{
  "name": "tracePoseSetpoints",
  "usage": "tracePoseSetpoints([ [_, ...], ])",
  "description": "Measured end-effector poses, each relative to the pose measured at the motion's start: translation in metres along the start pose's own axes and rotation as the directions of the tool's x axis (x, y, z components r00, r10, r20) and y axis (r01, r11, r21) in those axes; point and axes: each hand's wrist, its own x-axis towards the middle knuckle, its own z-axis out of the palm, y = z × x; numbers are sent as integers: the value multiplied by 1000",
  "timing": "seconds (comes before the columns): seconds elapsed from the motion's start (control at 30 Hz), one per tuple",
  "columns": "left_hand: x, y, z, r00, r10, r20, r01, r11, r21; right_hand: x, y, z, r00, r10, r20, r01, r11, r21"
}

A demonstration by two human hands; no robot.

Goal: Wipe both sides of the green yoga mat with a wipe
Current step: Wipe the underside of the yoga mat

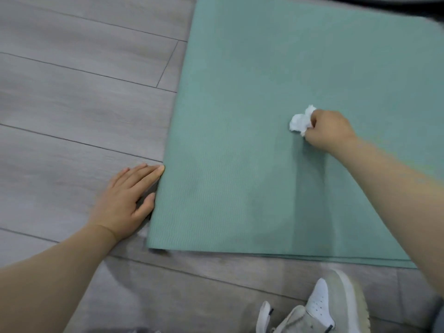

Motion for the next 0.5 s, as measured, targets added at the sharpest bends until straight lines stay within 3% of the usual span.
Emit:
tracePoseSetpoints([
  [0.1, -1, 1, -1, 1000, -14, 9, 14, 1000, 3, -75, 3, 5, 993, -69, 98, 60, 994, 91],
  [0.37, -3, 10, -5, 994, -92, 61, 92, 996, -6, -183, 10, 15, 956, -133, 263, 126, 991, 43],
  [0.5, 0, 25, -6, 964, -263, 45, 267, 946, -186, -198, 1, 10, 947, -71, 312, 54, 997, 61],
])
